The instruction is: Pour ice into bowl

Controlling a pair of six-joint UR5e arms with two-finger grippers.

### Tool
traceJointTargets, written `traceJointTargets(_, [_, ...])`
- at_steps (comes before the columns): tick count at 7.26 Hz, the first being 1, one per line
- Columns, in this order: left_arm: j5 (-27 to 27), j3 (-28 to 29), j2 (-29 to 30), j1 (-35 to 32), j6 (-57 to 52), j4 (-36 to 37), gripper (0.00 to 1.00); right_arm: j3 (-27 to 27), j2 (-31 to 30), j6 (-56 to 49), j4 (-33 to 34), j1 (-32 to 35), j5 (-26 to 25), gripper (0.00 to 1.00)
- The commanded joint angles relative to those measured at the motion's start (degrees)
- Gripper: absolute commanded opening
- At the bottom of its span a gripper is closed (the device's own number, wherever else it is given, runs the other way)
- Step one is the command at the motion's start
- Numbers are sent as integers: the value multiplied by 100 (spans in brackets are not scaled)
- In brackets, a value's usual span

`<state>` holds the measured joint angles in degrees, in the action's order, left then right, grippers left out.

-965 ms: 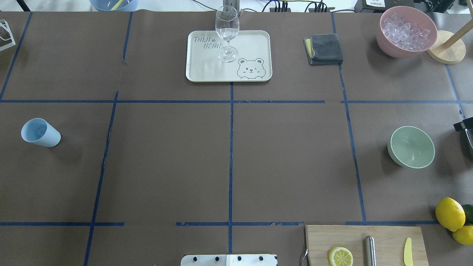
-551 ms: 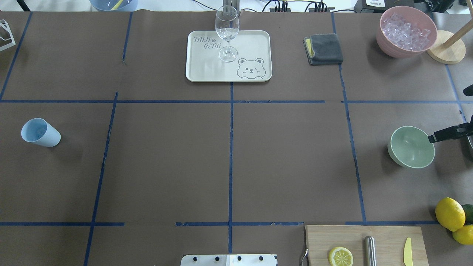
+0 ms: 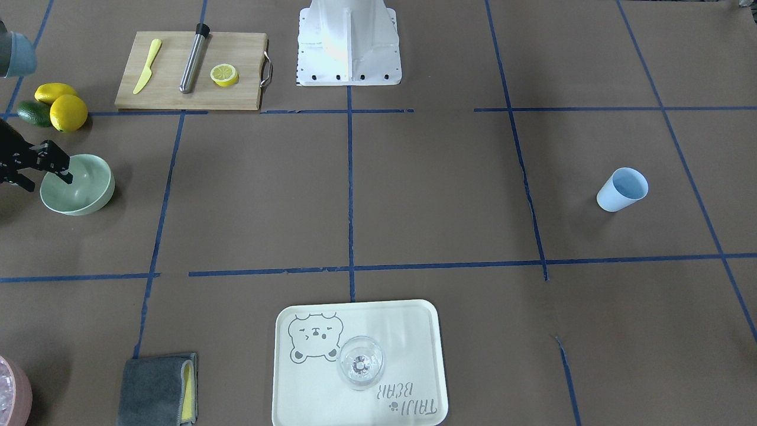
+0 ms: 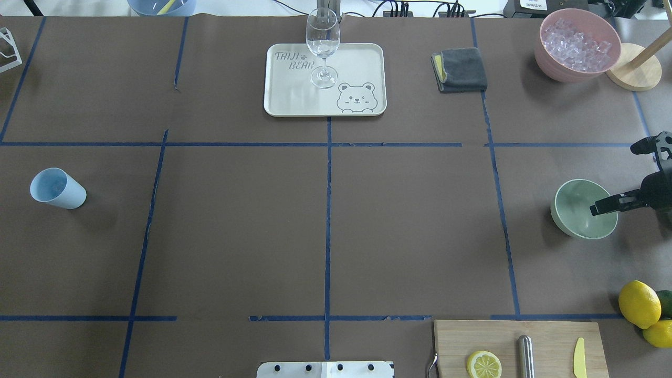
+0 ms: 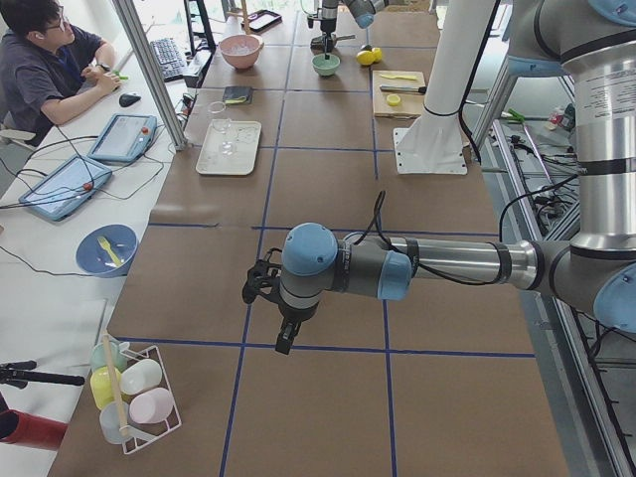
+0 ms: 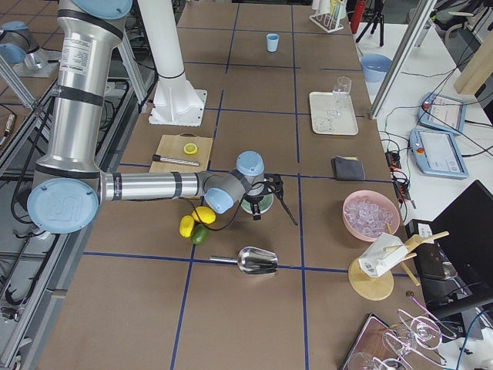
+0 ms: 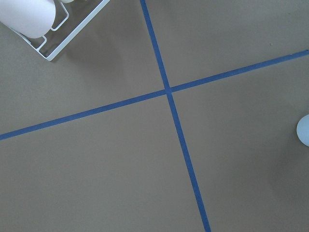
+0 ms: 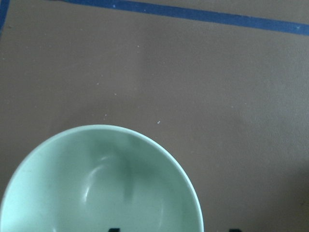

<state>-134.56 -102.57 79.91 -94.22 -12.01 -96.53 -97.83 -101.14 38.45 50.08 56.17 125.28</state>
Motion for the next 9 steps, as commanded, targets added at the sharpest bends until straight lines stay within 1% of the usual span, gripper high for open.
traceJointTargets(1, [0,0,-11,0,5,3,100,53,6,-4,-7,-1,-30,31])
traceJointTargets(2, [0,0,-11,0,6,3,100,53,15,-39,-7,-1,-38,0])
traceJointTargets(4, [0,0,-11,0,-3,-6,100,44,24,-57,-7,-1,-109,0])
traceJointTargets(6, [0,0,-19,0,6,-6,100,-60,50,-5,28,26,32,0])
traceJointTargets(8, [0,0,-37,0,-3,-6,100,-673,68,39,89,26,390,0])
traceJointTargets(9, [0,0,-37,0,-3,-6,100,-842,207,388,98,26,523,0])
